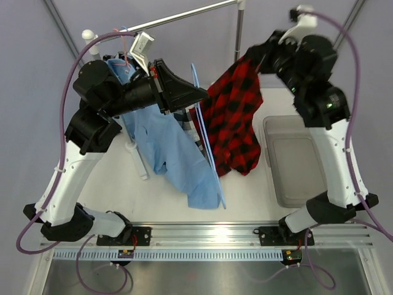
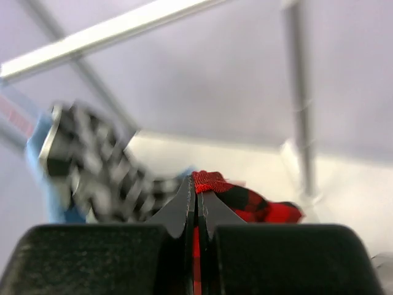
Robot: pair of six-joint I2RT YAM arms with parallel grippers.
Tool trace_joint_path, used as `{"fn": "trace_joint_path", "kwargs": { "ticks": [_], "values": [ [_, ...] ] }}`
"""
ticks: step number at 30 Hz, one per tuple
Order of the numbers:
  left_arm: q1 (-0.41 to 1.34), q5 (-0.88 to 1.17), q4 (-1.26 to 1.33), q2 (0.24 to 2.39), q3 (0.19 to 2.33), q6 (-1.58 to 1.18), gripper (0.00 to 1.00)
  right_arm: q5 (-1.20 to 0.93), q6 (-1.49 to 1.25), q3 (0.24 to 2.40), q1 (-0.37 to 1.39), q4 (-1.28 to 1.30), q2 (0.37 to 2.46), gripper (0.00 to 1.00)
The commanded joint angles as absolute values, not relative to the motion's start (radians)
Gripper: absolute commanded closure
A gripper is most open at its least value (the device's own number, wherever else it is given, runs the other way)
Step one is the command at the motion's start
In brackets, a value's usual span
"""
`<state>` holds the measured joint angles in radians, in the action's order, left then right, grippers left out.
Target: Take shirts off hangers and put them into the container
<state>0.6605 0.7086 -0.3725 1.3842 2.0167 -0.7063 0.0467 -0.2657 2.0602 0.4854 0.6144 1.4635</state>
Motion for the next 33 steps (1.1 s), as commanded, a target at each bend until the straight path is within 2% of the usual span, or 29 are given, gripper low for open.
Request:
{"fn": "trace_joint_path", "kwargs": {
  "ticks": [1,5,9,14,18,20,27,33],
  "values": [
    [0.658,0.532,-0.534,1.336,1.874,-0.444,1.0,0.115,-0.085,2.398,0.372,0.653,1.529,1.0],
    [0.66,0.422,-0.523,1.335,1.726,-0.341,1.0,0.155,0.038,2.583,0.341,0.617,1.586,1.0],
    [0.66,0.345,-0.428,1.356,1.64,-0.301,1.0,0.147,0.123,2.499,0.341,0.383,1.47,1.0],
    [0.663,0.313,-0.362,1.431,1.609,-0.296,1.0,0.184,0.256,2.464,0.341,0.27,1.395,1.0],
    [0.667,0.317,-0.319,1.495,1.597,-0.308,1.0,0.235,0.406,2.528,0.341,0.207,1.416,1.0],
    [0.669,0.33,-0.29,1.522,1.582,-0.313,1.0,0.25,0.5,2.485,0.341,0.144,1.397,1.0],
    [0.687,0.246,-0.209,1.559,1.519,-0.359,1.0,0.248,0.577,2.706,0.339,-0.013,1.506,1.0],
    [0.692,0.118,-0.195,1.583,1.469,-0.328,1.0,0.244,0.598,2.807,0.298,-0.13,1.583,1.0]
  ]
}}
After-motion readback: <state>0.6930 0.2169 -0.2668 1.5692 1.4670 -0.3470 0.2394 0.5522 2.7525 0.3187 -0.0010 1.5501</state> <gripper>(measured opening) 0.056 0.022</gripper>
